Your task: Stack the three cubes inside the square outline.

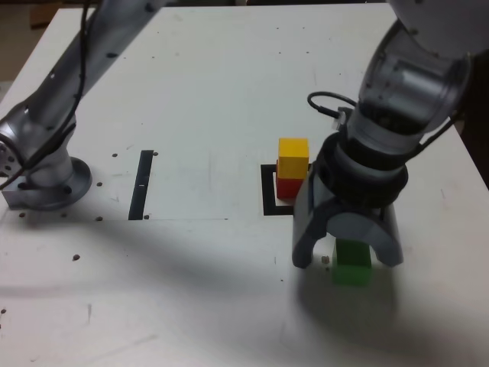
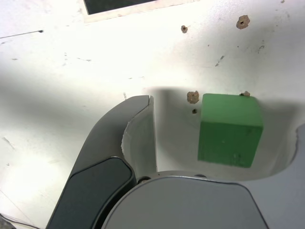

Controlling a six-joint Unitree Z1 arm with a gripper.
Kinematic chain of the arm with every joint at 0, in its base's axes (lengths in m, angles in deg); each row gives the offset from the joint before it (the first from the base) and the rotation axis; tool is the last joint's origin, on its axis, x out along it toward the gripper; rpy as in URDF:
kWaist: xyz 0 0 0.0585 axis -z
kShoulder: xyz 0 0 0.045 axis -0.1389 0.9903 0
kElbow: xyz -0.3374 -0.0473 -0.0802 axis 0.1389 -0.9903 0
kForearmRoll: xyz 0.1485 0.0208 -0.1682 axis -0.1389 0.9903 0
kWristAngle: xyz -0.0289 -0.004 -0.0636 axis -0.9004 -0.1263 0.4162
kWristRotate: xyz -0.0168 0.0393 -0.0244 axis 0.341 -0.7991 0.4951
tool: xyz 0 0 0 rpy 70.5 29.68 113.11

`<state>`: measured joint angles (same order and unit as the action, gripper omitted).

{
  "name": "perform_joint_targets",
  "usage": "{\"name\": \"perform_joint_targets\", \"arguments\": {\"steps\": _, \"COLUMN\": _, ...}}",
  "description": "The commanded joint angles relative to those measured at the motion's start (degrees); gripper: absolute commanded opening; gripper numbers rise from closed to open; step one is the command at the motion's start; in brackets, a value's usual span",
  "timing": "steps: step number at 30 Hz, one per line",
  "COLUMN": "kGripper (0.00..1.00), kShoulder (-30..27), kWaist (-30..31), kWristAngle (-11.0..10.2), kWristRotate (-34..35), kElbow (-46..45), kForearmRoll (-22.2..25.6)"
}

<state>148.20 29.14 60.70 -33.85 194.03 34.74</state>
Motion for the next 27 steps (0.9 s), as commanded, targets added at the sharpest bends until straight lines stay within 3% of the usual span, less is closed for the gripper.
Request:
{"name": "perform_joint_targets", "arguments": {"steps": 1, "kGripper": 0.89, "kShoulder": 0.90, "kWaist": -0.31, "kWristAngle": 0.38, "kWristRotate": -0.26, "kElbow": 0.59, "kForearmRoll": 0.06}}
{"name": "perform_joint_targets", "arguments": {"steps": 7, "kGripper": 0.74, "kShoulder": 2.44, "kWaist": -0.67, "kWristAngle": 0.93, "kWristRotate": -0.82, "kElbow": 1.79, "kForearmRoll": 0.04}}
{"name": "perform_joint_targets", "arguments": {"steps": 13, "kGripper": 0.42, "kShoulder": 3.31, "kWaist": -0.70, "kWristAngle": 0.31, "kWristRotate": -1.08, "kElbow": 3.05, "kForearmRoll": -0.17}}
{"name": "perform_joint_targets", "arguments": {"steps": 16, "kGripper": 0.31, "kShoulder": 3.38, "kWaist": -0.70, "kWristAngle": -0.18, "kWristRotate": -1.33, "kElbow": 3.53, "kForearmRoll": -0.25}}
{"name": "perform_joint_targets", "arguments": {"steps": 27, "kGripper": 0.27, "kShoulder": 3.55, "kWaist": -0.73, "kWristAngle": -0.37, "kWristRotate": -1.82, "kElbow": 3.85, "kForearmRoll": -0.28}}
